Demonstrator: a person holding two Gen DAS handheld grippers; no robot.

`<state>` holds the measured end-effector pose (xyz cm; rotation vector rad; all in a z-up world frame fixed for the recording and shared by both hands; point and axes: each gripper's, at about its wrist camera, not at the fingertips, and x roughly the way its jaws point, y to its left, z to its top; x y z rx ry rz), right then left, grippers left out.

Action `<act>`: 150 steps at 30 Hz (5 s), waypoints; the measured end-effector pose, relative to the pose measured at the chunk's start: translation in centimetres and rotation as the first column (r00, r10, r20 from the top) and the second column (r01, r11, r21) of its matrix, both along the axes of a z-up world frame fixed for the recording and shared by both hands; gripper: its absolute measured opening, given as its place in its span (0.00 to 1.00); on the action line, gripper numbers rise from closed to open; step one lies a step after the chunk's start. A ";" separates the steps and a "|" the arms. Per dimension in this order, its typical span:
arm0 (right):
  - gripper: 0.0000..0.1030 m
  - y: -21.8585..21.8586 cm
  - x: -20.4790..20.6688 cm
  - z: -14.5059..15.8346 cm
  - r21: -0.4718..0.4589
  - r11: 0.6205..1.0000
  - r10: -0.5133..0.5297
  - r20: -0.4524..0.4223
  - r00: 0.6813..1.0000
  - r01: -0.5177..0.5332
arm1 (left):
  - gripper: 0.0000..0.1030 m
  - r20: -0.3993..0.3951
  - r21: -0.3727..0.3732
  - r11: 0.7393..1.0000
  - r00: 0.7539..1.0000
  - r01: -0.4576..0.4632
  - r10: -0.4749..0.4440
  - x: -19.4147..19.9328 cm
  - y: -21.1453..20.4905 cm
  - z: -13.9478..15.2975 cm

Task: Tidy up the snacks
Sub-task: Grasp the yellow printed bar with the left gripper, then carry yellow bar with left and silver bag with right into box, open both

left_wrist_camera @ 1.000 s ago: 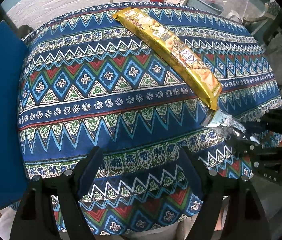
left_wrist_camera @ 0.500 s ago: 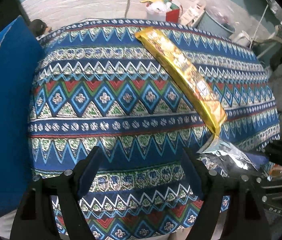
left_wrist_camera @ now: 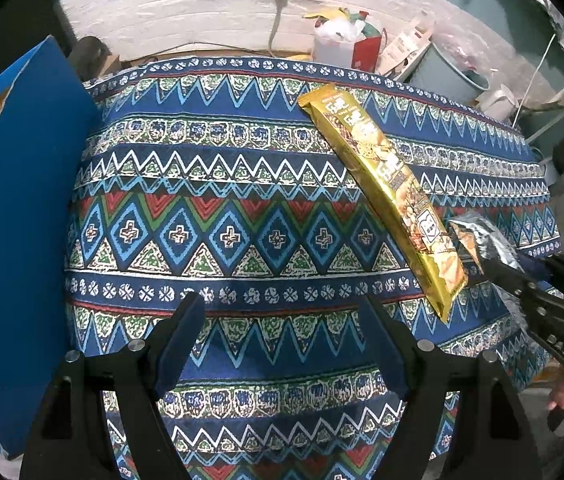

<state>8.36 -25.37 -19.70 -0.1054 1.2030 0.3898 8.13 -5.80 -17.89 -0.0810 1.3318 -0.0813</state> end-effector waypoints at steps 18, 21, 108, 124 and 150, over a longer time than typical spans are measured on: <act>0.25 5.0 -0.5 -3.0 0.042 0.990 0.135 -0.040 0.990 -0.133 | 0.78 -0.029 -0.027 0.999 0.999 -0.023 0.022 2.4 -1.4 -1.2; 0.25 4.2 0.0 -2.8 0.035 0.995 0.093 -0.013 0.996 -0.092 | 0.78 -0.028 -0.030 0.999 0.999 -0.027 0.027 3.7 -2.1 -1.8; 0.25 15.3 0.6 12.0 0.102 0.989 0.066 0.330 0.942 -0.105 | 0.30 0.353 0.019 1.000 0.936 -0.011 0.004 -3.0 9.3 12.4; 0.25 24.6 0.9 12.2 0.116 0.970 0.164 0.339 0.926 -0.215 | 0.31 0.402 -0.012 0.977 0.894 -0.211 0.198 -5.2 20.6 14.0; 0.25 36.5 1.7 9.3 0.141 0.930 0.295 0.269 0.917 -0.340 | 0.50 0.309 0.044 0.893 0.856 -0.448 0.414 -5.0 30.3 9.5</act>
